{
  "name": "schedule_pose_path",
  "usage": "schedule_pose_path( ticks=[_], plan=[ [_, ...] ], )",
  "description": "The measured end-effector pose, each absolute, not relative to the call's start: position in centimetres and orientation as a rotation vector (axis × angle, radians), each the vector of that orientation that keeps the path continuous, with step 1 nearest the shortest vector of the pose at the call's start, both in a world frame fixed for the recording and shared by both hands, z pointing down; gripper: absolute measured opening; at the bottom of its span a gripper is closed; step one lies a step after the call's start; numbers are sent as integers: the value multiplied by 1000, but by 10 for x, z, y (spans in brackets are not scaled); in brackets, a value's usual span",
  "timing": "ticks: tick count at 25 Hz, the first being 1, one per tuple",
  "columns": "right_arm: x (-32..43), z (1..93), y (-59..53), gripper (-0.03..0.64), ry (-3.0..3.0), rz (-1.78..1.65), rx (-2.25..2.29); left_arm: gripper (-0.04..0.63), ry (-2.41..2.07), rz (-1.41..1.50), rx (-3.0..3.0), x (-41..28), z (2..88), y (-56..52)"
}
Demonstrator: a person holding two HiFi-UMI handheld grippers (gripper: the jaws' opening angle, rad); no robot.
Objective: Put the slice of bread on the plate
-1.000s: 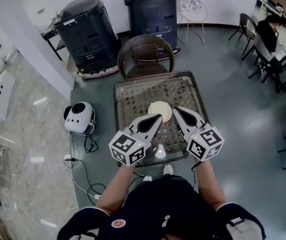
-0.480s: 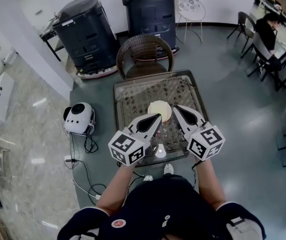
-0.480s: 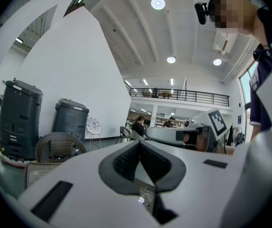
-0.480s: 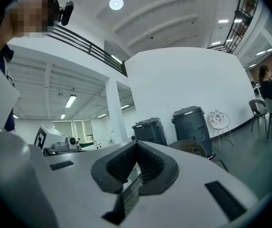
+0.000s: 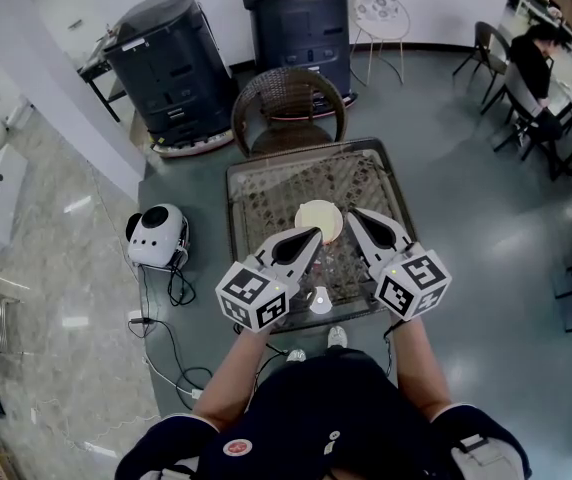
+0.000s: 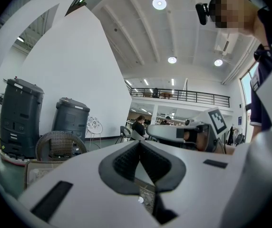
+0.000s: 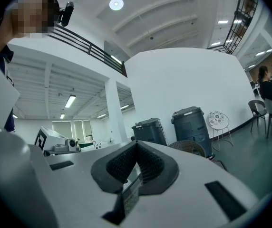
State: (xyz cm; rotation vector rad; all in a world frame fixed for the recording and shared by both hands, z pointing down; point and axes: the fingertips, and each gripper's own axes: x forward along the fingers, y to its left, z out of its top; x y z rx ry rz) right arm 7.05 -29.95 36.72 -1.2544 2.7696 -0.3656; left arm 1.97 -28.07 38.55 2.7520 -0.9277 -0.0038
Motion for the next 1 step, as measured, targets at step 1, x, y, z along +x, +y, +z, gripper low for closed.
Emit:
schedule_pose_path(
  ticks=[1],
  plan=[
    [71,368,-300,6,2768,-366,-1255,6,-929,-3,2751,20,386,-281]
  ],
)
